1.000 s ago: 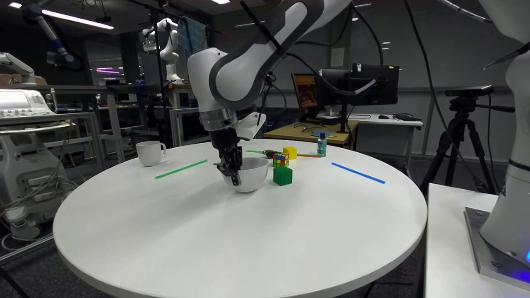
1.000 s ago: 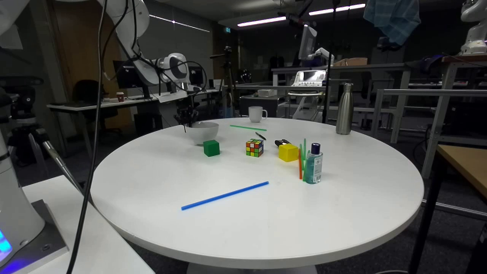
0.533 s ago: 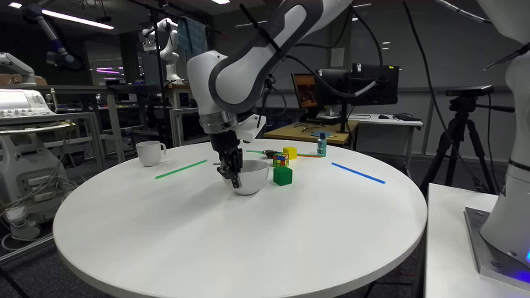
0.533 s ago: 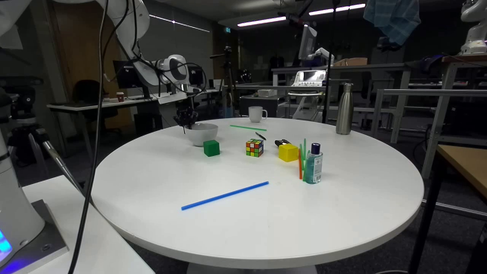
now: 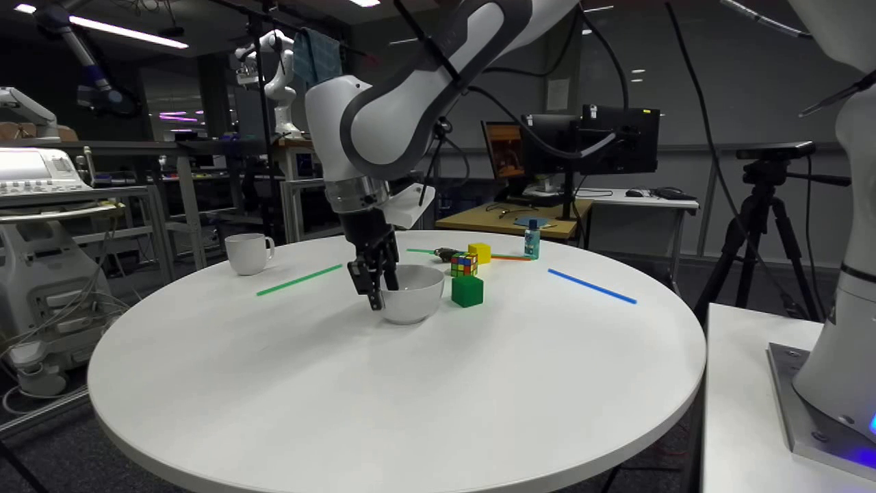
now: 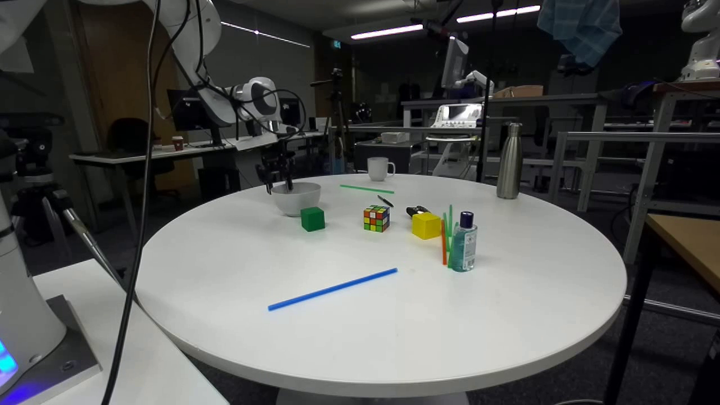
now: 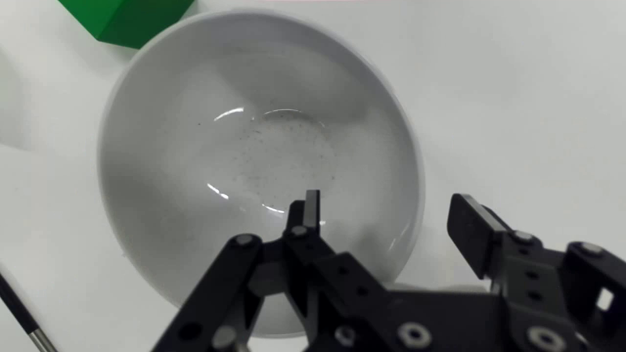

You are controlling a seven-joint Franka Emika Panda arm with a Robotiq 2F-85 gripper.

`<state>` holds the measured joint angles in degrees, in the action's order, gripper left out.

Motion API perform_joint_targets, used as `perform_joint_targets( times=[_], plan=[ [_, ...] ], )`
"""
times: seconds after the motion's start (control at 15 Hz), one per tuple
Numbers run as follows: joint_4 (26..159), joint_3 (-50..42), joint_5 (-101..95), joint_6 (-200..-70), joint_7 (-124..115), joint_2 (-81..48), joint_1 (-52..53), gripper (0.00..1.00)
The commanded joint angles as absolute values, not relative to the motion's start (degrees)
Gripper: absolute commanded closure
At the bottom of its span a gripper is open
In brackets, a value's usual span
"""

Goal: Take the green cube out of the bowl

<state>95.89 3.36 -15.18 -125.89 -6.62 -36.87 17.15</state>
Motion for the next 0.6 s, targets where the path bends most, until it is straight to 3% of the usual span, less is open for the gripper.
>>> perform_joint_targets(
  times=[0.0,0.53],
  plan=[
    [93.9,2.3,-16.7,-123.1,-9.4,-36.2,18.6,0.01],
    [92.4,2.2,-17.8,-118.9,-14.5,-33.5,20.4,0.0]
  ],
)
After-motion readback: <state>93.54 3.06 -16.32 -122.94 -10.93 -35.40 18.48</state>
